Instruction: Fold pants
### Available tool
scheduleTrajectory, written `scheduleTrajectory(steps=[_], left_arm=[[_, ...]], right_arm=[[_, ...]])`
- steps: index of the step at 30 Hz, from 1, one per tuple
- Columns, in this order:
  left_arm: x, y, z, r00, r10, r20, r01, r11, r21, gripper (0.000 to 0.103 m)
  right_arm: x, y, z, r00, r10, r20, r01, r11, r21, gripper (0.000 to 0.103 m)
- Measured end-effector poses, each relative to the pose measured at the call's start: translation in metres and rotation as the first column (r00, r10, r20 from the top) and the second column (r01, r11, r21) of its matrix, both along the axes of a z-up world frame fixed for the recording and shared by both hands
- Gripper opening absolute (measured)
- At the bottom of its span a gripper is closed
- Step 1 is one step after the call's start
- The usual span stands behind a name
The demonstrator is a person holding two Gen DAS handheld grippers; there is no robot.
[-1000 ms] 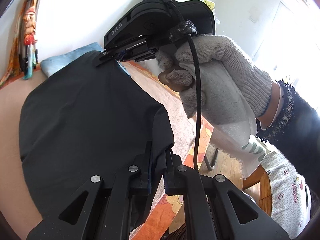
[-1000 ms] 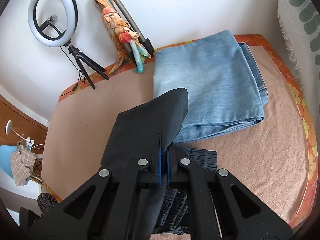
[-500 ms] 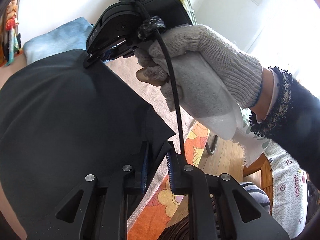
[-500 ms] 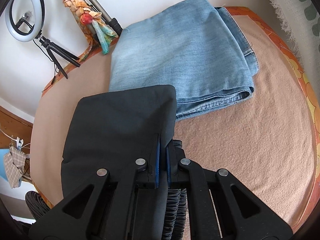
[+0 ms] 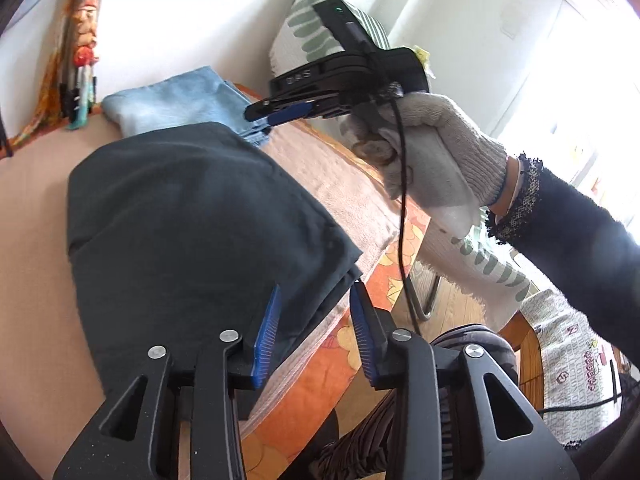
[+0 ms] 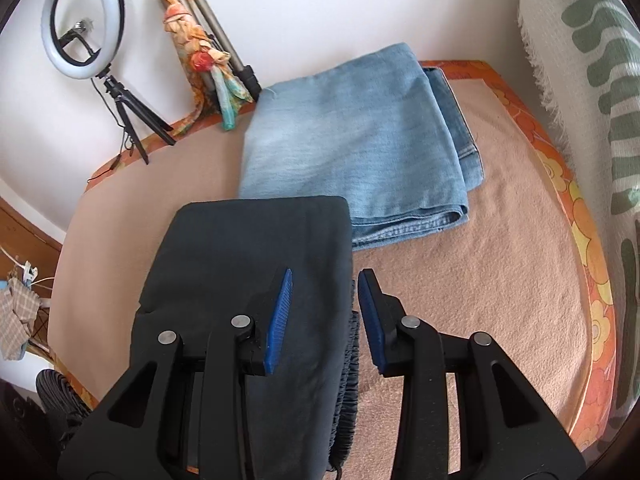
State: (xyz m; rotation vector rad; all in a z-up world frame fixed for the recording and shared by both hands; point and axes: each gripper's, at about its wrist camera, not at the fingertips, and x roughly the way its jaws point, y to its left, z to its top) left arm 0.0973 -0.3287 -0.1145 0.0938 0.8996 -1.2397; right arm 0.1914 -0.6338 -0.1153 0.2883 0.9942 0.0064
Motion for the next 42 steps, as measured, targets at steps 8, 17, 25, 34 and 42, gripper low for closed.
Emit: scheduleTrajectory(steps=[8, 17, 25, 34, 42], left_arm=[[0.029, 0.079, -0.037, 0.965, 0.240, -0.100, -0.239, 0.971, 0.024, 0.041], [0.044, 0.089, -0.075, 0.929, 0.303, -0.212, -0.301, 0.953, 0.043, 0.042], [0.062, 0.094, -0.087, 0.899, 0.338, -0.278, -0.343, 0.939, 0.030, 0.048], [0.060, 0.081, -0.094, 0.903, 0.284, -0.324, -0.298, 0.955, 0.007, 0.047], [0.059, 0.081, -0.094, 0.901, 0.285, -0.327, -0.296, 0.955, 0.015, 0.033]], right_arm=[[0.025, 0.067, 0.031, 0.973, 0.219, 0.070, -0.221, 0.975, 0.010, 0.051], [0.075, 0.138, 0.014, 0.906, 0.423, 0.020, -0.423, 0.906, 0.010, 0.059], [0.135, 0.164, -0.024, 0.877, 0.478, -0.047, -0.477, 0.878, 0.028, 0.071], [0.189, 0.178, -0.076, 0.821, 0.532, -0.208, -0.528, 0.846, 0.080, 0.072], [0.184, 0.195, -0.091, 0.773, 0.572, -0.276, -0.584, 0.810, 0.043, 0.038]])
